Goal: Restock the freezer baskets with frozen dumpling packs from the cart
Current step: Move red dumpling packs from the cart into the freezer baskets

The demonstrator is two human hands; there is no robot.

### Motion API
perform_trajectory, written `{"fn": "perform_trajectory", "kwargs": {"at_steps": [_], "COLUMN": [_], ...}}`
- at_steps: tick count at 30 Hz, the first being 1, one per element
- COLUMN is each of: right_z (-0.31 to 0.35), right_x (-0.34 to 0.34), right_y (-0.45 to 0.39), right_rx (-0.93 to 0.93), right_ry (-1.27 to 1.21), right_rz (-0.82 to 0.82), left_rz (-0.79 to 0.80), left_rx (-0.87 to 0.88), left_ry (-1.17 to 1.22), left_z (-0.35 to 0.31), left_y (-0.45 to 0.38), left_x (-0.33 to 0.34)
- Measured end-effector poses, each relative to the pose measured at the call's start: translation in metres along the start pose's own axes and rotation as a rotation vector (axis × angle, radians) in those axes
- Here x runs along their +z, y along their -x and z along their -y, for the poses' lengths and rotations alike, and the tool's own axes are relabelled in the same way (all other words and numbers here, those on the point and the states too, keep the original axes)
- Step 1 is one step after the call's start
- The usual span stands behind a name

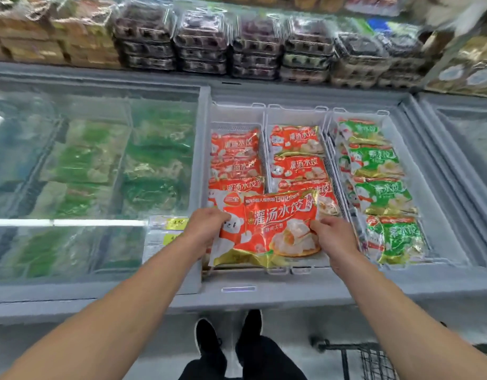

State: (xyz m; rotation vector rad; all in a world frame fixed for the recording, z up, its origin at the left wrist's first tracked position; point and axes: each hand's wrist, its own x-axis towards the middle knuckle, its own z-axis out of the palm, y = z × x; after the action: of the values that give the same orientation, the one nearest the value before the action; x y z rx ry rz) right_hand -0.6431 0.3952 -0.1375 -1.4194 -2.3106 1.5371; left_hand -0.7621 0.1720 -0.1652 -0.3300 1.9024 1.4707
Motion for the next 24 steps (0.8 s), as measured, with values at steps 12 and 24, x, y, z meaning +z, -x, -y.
{"fn": "perform_trajectory", "kwargs": {"at_steps": [12,24], "right_z": [0.051,0.115], "right_x": [0.051,0.146], "right_y": [-0.157,-0.311], "right_rx": [0.027,0.067], "right_ry": [0.105,0.218], "right_rz": [0.234,0.546], "left_rz": [-0.059,-0.345], "left_rx": [-0.015,-0.129], "left_ry": [-0.261,-0.307], "left_z": [-0.074,-0.137], "left_y": [-0.136,-0.297], "left_x": [0.041,0.057]}}
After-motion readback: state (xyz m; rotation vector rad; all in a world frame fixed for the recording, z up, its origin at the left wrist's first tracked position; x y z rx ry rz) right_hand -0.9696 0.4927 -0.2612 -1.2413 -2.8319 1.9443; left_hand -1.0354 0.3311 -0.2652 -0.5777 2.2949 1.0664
